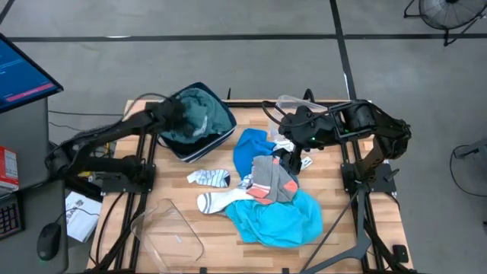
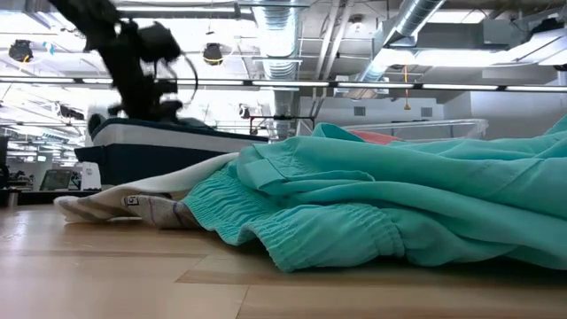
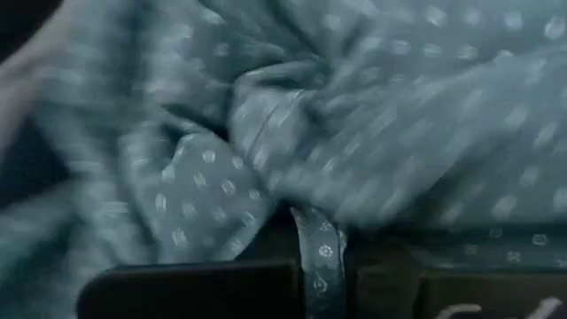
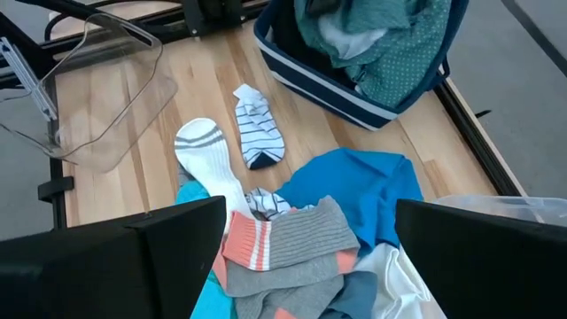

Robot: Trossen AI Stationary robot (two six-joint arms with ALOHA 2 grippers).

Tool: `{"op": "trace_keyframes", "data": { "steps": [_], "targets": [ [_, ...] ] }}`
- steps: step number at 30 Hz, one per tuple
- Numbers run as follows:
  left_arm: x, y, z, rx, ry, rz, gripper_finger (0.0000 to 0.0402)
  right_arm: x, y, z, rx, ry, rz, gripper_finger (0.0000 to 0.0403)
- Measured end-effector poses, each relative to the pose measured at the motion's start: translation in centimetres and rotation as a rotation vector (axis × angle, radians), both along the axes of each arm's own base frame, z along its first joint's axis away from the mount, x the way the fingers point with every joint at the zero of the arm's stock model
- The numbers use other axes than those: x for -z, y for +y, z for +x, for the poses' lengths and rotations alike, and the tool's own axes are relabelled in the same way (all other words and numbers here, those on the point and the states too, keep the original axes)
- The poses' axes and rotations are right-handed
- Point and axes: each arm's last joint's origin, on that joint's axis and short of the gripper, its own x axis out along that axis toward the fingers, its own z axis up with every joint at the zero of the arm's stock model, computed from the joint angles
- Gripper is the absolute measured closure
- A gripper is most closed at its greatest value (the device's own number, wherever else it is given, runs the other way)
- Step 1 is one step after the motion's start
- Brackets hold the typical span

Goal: Pick & Place Cloths
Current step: Put the blue shirt into the blue bin

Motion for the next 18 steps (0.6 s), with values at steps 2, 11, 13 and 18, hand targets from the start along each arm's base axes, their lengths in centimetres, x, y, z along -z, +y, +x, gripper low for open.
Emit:
{"op": "trace_keyframes", "data": {
  "steps": [2,11,13,18],
  "targets": [
    [2.2,-0.3,0.3,0.005,-0.003,-0.085,0.0401,0.0,0.0,0.0,0.001,-0.002,0.001,0.0081],
    [4.6,-0.1,1.9,0.062,0.014,-0.214,0.0382,-0.1,0.0,0.1,0.001,-0.01,0.003,0.0081],
    [3.6,-0.2,2.2,0.127,-0.01,-0.203,0.0364,-0.1,0.0,0.1,0.001,-0.01,0.003,0.0081],
    [-1.2,-0.5,2.6,0.2,-0.173,-0.087,0.0295,0.0,0.0,0.1,0.0,-0.01,0.003,0.0081]
  ]
}}
